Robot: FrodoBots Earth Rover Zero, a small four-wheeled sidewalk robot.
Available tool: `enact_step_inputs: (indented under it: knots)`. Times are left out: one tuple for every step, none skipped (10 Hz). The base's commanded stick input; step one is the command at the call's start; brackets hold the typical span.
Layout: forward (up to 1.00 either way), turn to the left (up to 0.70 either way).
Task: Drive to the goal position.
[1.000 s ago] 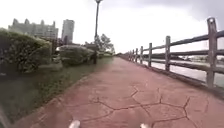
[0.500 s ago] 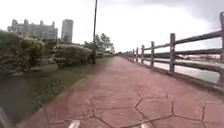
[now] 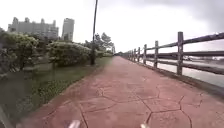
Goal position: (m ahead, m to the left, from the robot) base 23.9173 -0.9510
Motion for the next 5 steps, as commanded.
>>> enact_step_inputs:
  knots:
    - [0.70, 0.00]
    - [0.70, 0.00]
    - [0.70, 0.00]
    - [0.70, 0.00]
    - [0.70, 0.00]
